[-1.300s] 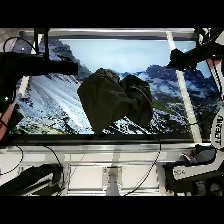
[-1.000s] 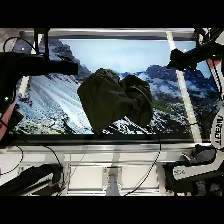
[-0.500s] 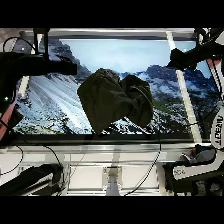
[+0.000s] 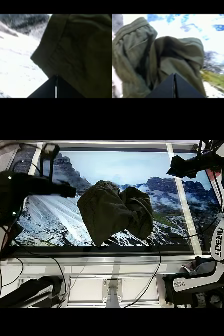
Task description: Fold the clothes and pants, and hang the long-sleeved shirts on hangers.
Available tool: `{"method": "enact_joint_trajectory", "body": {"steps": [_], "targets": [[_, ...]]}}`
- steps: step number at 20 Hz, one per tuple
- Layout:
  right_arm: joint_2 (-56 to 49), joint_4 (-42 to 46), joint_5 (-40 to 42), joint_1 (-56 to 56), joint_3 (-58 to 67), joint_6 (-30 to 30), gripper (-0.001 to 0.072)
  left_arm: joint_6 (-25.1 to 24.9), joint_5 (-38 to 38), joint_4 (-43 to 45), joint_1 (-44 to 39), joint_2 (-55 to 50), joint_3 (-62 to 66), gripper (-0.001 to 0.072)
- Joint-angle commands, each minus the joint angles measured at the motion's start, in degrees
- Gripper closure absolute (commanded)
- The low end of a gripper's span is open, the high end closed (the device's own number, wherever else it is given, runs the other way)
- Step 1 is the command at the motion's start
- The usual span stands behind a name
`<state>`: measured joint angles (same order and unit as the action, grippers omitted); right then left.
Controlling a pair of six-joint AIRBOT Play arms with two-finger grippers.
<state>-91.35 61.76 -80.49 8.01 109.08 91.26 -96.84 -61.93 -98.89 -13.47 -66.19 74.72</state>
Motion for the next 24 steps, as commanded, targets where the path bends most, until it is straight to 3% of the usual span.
{"method": "enact_joint_trajectory", "body": {"steps": [1,6,9,12,13,14,15,16,17,19,21,23,24], "targets": [[0.0,-10.4,-1.0,2.7,-1.9,-3.3,0.0705,-0.1,2.7,-9.6,5.3,0.9,-8.7,0.0681],[0.1,-23.9,-6.7,7.9,-9.2,-10.9,0.0705,-0.1,6.1,-16.0,14.3,1.1,-18.7,0.0681],[0.0,-37.5,-10.5,8.9,-16.9,-17.2,0.0703,-0.1,9.6,-21.0,16.9,0.3,-22.1,0.0682],[0.0,-37.4,-9.1,8.3,-19.8,-17.0,0.0694,0.0,9.9,-21.6,16.5,-3.2,-22.1,0.0678],[0.0,-36.2,-7.3,8.1,-19.8,-16.8,0.0635,0.0,11.2,-21.6,15.8,-4.6,-22.1,0.0676],[0.0,-35.4,-5.9,8.0,-19.8,-16.1,0.0490,0.0,12.8,-21.6,15.0,-5.9,-22.1,0.0639],[0.0,-34.6,-5.3,7.9,-19.8,-14.9,0.0319,0.3,14.7,-21.6,14.2,-7.1,-22.1,0.0484],[0.0,-34.2,-5.2,7.9,-19.7,-14.8,0.0255,2.1,16.8,-21.6,13.3,-8.4,-22.1,0.0238],[0.0,-34.1,-5.3,7.9,-19.7,-14.8,0.0254,6.0,19.1,-21.6,12.5,-9.7,-22.1,0.0124],[0.0,-34.2,-5.2,7.9,-19.7,-14.8,0.0254,12.4,23.3,-22.8,12.0,-12.0,-22.0,0.0125],[0.0,-34.2,-4.9,7.9,-19.7,-14.7,0.0254,12.7,25.7,-28.8,12.0,-14.2,-22.0,0.0128],[0.0,-34.2,-4.4,7.9,-19.7,-14.8,0.0254,12.4,27.6,-32.4,12.0,-16.0,-21.9,0.0209],[0.0,-34.2,-4.0,7.9,-19.7,-14.8,0.0254,12.4,28.7,-32.4,12.0,-16.6,-21.9,0.0209]]}}
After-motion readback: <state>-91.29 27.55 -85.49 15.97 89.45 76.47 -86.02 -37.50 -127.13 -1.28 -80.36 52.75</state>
